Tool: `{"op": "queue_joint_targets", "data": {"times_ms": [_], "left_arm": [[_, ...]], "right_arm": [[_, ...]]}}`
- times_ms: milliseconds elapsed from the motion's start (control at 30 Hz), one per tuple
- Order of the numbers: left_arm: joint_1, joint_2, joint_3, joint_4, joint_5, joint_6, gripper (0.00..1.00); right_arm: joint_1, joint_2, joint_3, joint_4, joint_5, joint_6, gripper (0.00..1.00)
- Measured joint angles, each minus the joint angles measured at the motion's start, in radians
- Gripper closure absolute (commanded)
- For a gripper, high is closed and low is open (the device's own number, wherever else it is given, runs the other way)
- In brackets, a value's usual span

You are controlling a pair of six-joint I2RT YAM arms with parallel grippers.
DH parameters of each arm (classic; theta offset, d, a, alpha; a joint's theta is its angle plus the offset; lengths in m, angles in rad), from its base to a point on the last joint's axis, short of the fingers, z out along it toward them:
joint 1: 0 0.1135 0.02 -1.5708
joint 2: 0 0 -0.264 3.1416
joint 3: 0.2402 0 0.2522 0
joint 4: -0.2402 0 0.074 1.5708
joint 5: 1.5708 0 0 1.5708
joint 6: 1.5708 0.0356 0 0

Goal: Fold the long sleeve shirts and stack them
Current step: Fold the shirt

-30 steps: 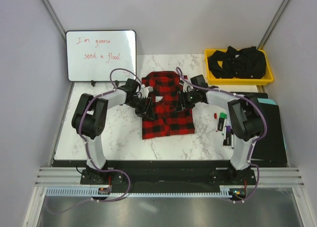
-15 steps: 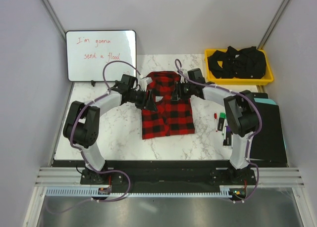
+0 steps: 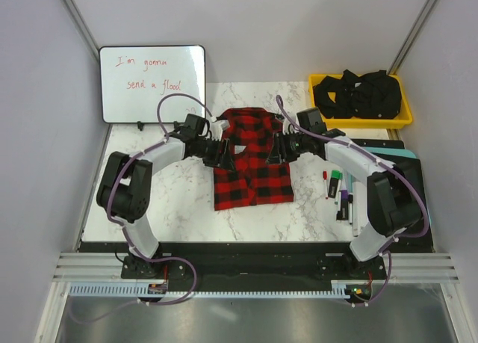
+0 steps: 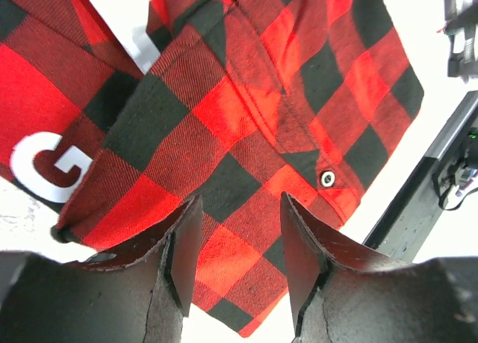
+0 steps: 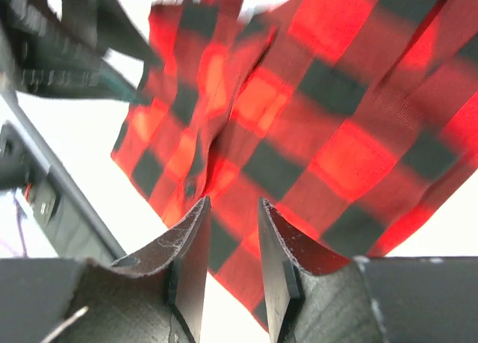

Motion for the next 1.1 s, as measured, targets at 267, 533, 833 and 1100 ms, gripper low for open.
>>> {"op": "queue_joint_targets", "data": {"times_ms": [267,533,833,1100], "left_arm": [[-0.035,0.101,0.064,-0.044,-0.065,0.001,0.48],[-0.031,0.191,0.148,-0.082,-0.089,-0.034,0.49],[-0.018,0.246,0.266,-0.093,-0.04,-0.015,0.48],[-0.021,-0.117,-0.08,0.066,0.232,-0.085,0.43]], "right_arm": [[-0.003,0.071,-0.15,-0.156,-0.046,-0.036,0.63],[-0.036,0.201,-0.103,-0.238,-0.114,-0.028,0.62],[-0.053,0.244,0.005,-0.277,-0.108,-0.093,0.6],[-0.008,-0.01,-0.136,-0.023,-0.246,0.049,0.56]]}}
